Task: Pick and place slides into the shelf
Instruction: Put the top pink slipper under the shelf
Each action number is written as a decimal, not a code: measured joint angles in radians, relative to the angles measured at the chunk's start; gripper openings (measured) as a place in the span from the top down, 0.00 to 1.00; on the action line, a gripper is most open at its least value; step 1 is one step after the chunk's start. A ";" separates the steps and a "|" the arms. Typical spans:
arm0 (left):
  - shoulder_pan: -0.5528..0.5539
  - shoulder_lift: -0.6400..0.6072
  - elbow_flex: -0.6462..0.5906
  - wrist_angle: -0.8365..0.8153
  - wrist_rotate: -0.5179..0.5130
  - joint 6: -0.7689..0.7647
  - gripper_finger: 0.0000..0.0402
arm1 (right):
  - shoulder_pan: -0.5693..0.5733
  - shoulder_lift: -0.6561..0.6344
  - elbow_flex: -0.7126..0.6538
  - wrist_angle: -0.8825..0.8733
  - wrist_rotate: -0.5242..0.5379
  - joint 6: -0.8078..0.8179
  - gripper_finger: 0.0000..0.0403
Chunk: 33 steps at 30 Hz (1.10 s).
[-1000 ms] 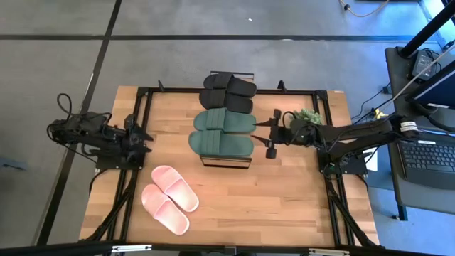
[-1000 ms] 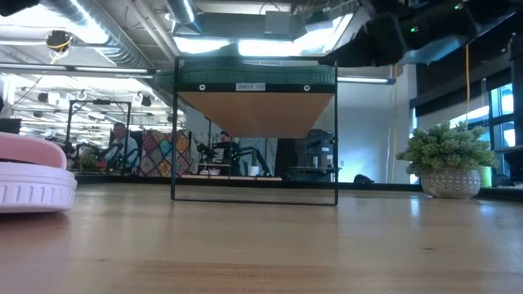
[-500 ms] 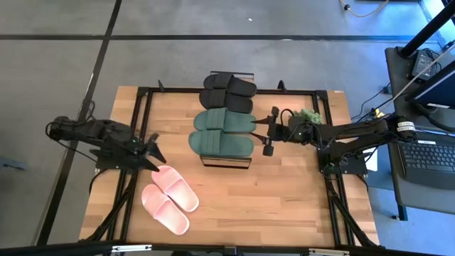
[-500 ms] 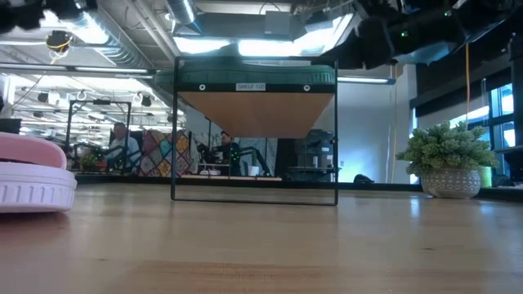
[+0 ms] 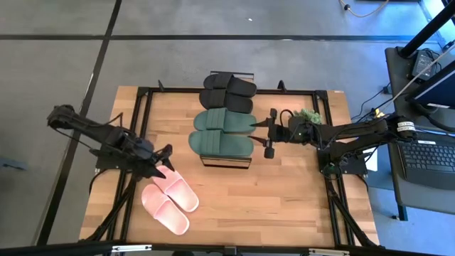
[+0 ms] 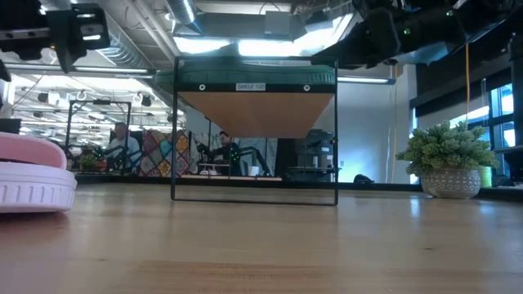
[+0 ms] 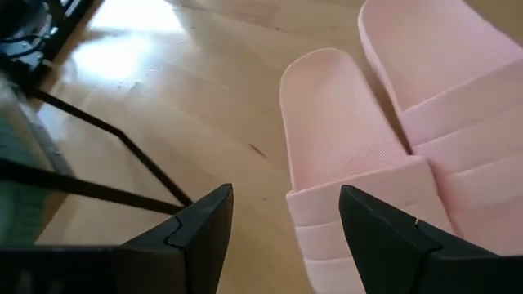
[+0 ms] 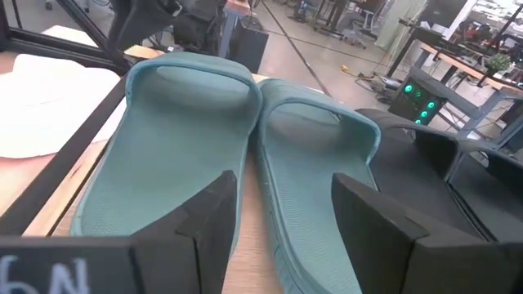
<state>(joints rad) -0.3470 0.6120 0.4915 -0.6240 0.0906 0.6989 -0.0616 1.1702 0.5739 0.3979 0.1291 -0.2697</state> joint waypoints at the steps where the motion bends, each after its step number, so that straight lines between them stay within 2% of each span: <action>1: -0.011 0.010 0.000 0.011 -0.003 -0.019 0.46 | 0.000 0.000 0.000 0.000 0.000 -0.002 0.50; 3: -0.031 0.025 0.000 0.036 -0.036 -0.078 0.46 | 0.000 0.000 0.000 0.000 0.000 -0.019 0.50; 7: -0.077 0.072 0.000 0.050 -0.193 -0.169 0.46 | 0.000 0.000 0.000 -0.002 0.000 -0.024 0.50; 10: -0.108 0.104 0.000 0.051 -0.287 -0.174 0.46 | 0.000 0.000 -0.001 -0.018 0.000 -0.022 0.50; 17: -0.170 0.168 0.000 0.042 -0.408 -0.174 0.46 | 0.000 0.000 -0.001 -0.041 0.000 0.010 0.50; 21: -0.185 0.193 0.000 -0.058 -0.512 -0.208 0.46 | 0.001 0.000 -0.001 -0.073 -0.023 0.030 0.50; 24: -0.185 0.196 0.000 -0.146 -0.584 -0.320 0.46 | 0.001 0.000 -0.001 -0.077 -0.027 0.030 0.50; 33: -0.184 0.196 0.001 -0.143 -0.600 -0.350 0.46 | 0.001 0.000 -0.001 -0.074 -0.027 -0.001 0.50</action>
<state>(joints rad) -0.5314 0.8078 0.4927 -0.7670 -0.5098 0.3485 -0.0608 1.1698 0.5728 0.3240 0.1019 -0.2707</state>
